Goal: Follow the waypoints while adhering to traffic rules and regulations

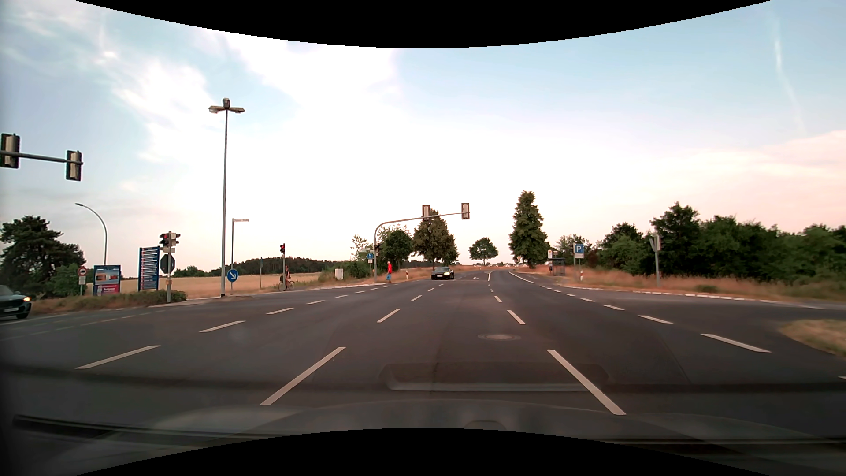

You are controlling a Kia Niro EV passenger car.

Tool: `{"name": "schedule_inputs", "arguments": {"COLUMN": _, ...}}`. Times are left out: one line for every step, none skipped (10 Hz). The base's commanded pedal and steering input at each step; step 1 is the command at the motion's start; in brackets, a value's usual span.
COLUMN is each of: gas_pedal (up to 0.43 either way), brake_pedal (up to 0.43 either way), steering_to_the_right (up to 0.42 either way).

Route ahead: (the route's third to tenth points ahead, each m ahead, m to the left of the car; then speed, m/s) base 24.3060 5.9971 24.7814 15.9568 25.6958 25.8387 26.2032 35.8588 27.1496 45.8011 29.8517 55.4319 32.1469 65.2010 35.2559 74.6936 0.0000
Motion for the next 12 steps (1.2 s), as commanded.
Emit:
{"name": "schedule_inputs", "arguments": {"gas_pedal": 0.0, "brake_pedal": 0.311, "steering_to_the_right": -0.001}}
{"name": "schedule_inputs", "arguments": {"gas_pedal": 0.0, "brake_pedal": 0.311, "steering_to_the_right": -0.001}}
{"name": "schedule_inputs", "arguments": {"gas_pedal": 0.0, "brake_pedal": 0.311, "steering_to_the_right": -0.001}}
{"name": "schedule_inputs", "arguments": {"gas_pedal": 0.0, "brake_pedal": 0.311, "steering_to_the_right": -0.002}}
{"name": "schedule_inputs", "arguments": {"gas_pedal": 0.0, "brake_pedal": 0.311, "steering_to_the_right": -0.002}}
{"name": "schedule_inputs", "arguments": {"gas_pedal": 0.0, "brake_pedal": 0.311, "steering_to_the_right": -0.002}}
{"name": "schedule_inputs", "arguments": {"gas_pedal": 0.0, "brake_pedal": 0.311, "steering_to_the_right": -0.002}}
{"name": "schedule_inputs", "arguments": {"gas_pedal": 0.0, "brake_pedal": 0.311, "steering_to_the_right": -0.001}}
{"name": "schedule_inputs", "arguments": {"gas_pedal": 0.0, "brake_pedal": 0.311, "steering_to_the_right": -0.001}}
{"name": "schedule_inputs", "arguments": {"gas_pedal": 0.0, "brake_pedal": 0.311, "steering_to_the_right": -0.001}}
{"name": "schedule_inputs", "arguments": {"gas_pedal": 0.0, "brake_pedal": 0.311, "steering_to_the_right": -0.001}}
{"name": "schedule_inputs", "arguments": {"gas_pedal": 0.0, "brake_pedal": 0.311, "steering_to_the_right": -0.001}}
